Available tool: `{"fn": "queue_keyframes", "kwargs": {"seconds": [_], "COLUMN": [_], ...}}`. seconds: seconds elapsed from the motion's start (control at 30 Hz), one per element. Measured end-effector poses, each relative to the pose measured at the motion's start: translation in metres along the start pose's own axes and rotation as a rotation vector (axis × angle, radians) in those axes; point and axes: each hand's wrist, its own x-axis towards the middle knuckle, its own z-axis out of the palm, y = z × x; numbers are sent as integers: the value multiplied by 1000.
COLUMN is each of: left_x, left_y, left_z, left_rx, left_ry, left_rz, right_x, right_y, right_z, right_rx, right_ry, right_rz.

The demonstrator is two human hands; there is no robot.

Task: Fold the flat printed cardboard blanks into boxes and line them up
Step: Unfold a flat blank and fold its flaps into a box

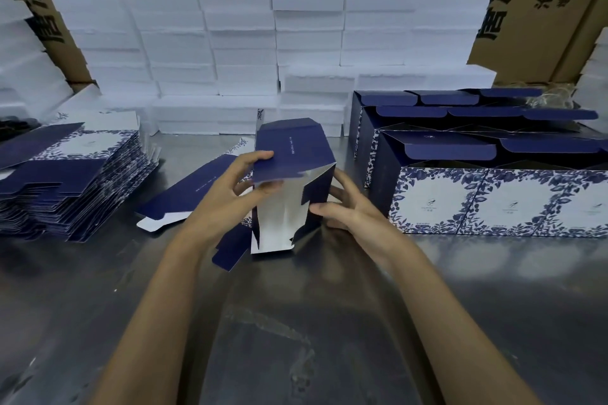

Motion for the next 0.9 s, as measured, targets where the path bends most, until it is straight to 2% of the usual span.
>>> {"fn": "queue_keyframes", "kwargs": {"seconds": [0.07,0.2,0.3,0.43,0.57,0.67,0.9], "left_x": [-2,-4,-1,2,3,2,1], "left_y": [4,6,4,0,0,1,1], "left_z": [2,5,7,13,13,12,11], "left_rx": [3,-52,-20,35,21,21,31], "left_ry": [57,62,100,202,214,204,191], "left_rz": [23,38,29,106,102,88,101], "right_x": [2,7,10,8,7,8,12], "right_y": [3,11,16,10,4,9,17], "right_z": [4,19,23,14,-5,-3,-1], "right_rx": [-66,-293,-437,-629,-781,-805,-810], "right_ry": [65,290,364,340,234,164,198], "right_rz": [-18,-94,-107,-77,15,8,-64]}}
